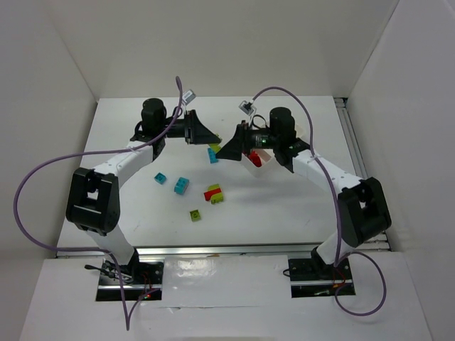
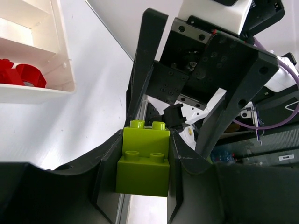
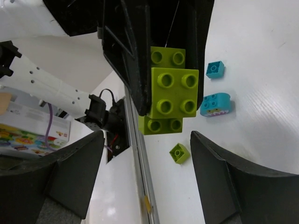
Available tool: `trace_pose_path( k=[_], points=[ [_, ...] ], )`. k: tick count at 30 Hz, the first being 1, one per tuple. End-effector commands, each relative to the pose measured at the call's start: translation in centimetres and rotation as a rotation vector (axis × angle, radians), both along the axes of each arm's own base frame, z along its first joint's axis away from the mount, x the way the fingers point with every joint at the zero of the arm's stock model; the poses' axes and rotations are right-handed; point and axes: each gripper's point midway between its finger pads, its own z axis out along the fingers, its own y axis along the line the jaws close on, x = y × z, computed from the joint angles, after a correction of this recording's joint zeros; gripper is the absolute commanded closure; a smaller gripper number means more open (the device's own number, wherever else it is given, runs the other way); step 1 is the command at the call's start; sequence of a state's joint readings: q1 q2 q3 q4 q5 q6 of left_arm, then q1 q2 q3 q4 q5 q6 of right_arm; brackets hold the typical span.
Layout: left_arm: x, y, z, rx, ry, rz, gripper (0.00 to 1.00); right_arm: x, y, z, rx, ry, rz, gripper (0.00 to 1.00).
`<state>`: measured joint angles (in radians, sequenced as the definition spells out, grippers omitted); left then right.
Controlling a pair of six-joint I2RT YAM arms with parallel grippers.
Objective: Sort the legos into containers by color
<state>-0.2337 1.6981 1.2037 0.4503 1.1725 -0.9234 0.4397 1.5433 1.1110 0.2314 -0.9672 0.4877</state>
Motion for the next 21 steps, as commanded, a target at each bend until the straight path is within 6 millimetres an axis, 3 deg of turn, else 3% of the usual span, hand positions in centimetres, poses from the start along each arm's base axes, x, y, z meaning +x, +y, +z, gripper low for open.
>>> trace_pose_path(
  k=[1,6,12,13,16,17,21],
  points=[
    [-0.4,0.1,2.2,-0.029,-0.096,-0.005,1.0,-0.1,1.3,0.5,0.046,-0.033,0.045,0.19],
    [-0.6,0.1,2.2,-0.029,-0.096,-0.014,1.0,0.4,1.7,0.9,0.087,-0.022,0.031,0.25],
    [-0.9,0.1,2.6,-0.031,-0.114,-0.023,1.0,0.6,2.1,1.5,0.137,-0.006,0.041,0.41],
    [-1.0,0.2,2.1,-0.027,-0.096,-0.023,1.0,0.8,2.2,1.8,0.155,-0.012,0.042,0.49],
    [-1.0,0.2,2.1,-0.027,-0.096,-0.023,1.0,0.9,2.3,1.4,0.152,0.009,0.041,0.57],
    [-1.0,0.2,2.1,-0.027,-0.096,-0.023,1.0,0.9,2.3,1.4,0.152,0.009,0.041,0.67],
    [-0.7,0.2,2.6,-0.004,-0.13,-0.014,1.0,0.8,2.2,0.7,0.137,0.04,0.038,0.85]
  ],
)
